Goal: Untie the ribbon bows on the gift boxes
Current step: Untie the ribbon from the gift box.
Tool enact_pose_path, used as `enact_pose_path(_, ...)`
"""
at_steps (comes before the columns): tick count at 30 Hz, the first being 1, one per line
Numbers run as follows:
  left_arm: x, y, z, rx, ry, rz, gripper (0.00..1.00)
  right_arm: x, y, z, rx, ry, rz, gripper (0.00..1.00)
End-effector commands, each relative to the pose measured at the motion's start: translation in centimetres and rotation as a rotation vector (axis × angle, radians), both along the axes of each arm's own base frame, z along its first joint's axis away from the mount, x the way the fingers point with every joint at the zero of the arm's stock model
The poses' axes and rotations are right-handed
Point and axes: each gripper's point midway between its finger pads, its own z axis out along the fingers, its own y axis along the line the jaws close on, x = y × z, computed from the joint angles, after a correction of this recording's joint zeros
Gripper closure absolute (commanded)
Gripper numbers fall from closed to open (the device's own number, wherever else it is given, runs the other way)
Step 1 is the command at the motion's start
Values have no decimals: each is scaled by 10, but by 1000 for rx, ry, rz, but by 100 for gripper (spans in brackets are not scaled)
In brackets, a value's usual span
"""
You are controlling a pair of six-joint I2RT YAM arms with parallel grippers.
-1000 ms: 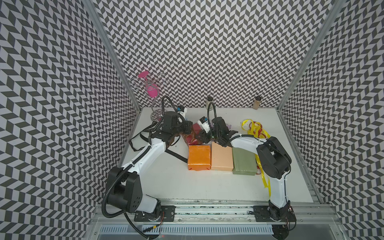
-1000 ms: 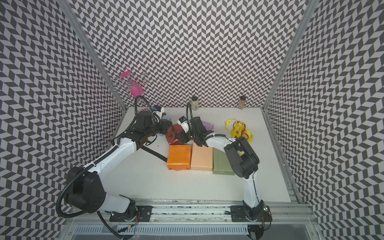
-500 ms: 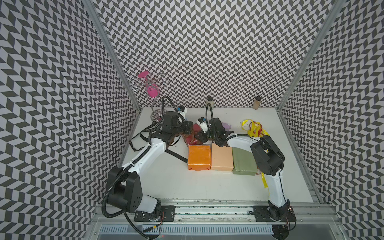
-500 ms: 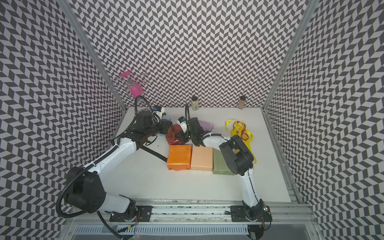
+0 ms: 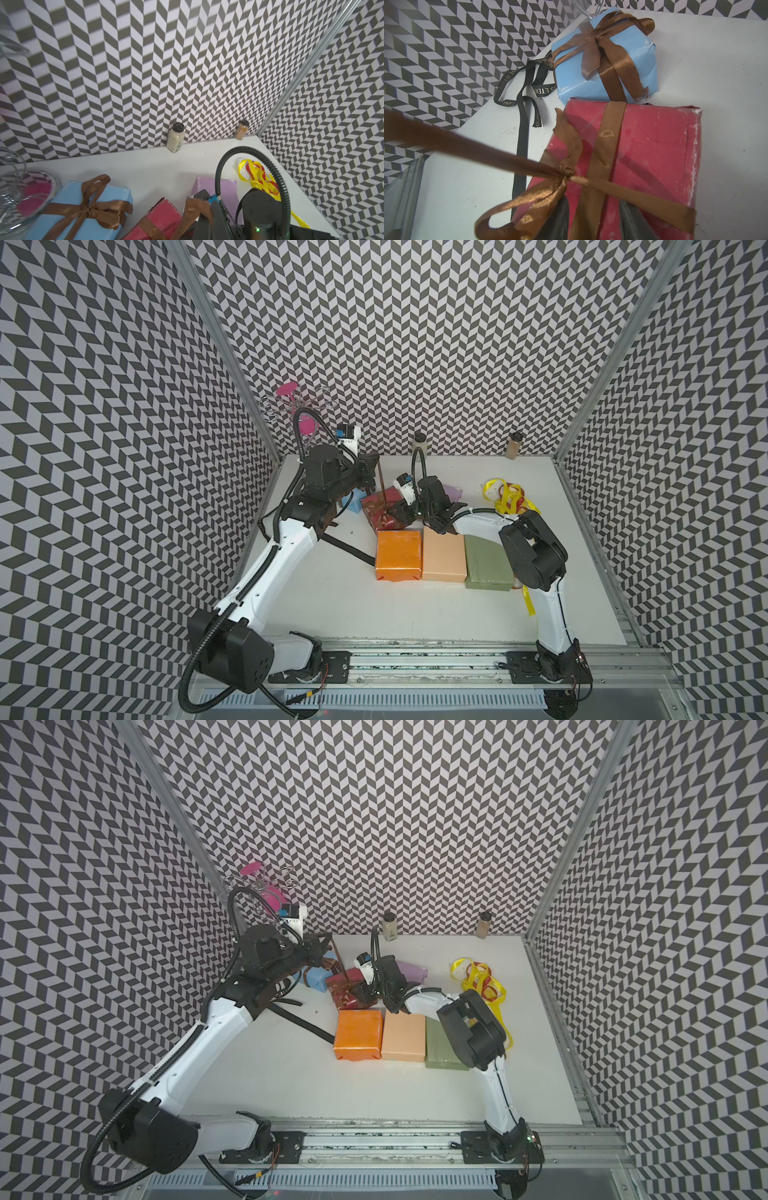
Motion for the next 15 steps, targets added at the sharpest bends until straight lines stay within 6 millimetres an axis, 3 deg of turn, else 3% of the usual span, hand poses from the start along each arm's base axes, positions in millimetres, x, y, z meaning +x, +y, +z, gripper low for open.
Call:
enact_pose_path(1,-15,29,56,-25,-148,128,100,-7,-3,-36,-51,72,-10,59)
enact_pose_path(5,-34,51,77,-50,-214,201,100,-8,-2,-36,-47,75,-7,59)
enact_pose_path(8,-38,56,74,-52,-212,212,100,-8,-2,-34,-48,73,-4,59)
enact_pose_path(12,-34,52,47,-47,-152,198,97,-10,-5,-27,-57,55,8,58)
enact_pose_path(15,-25,51,13,-46,-87,202,97,-11,-8,-11,-61,16,11,58)
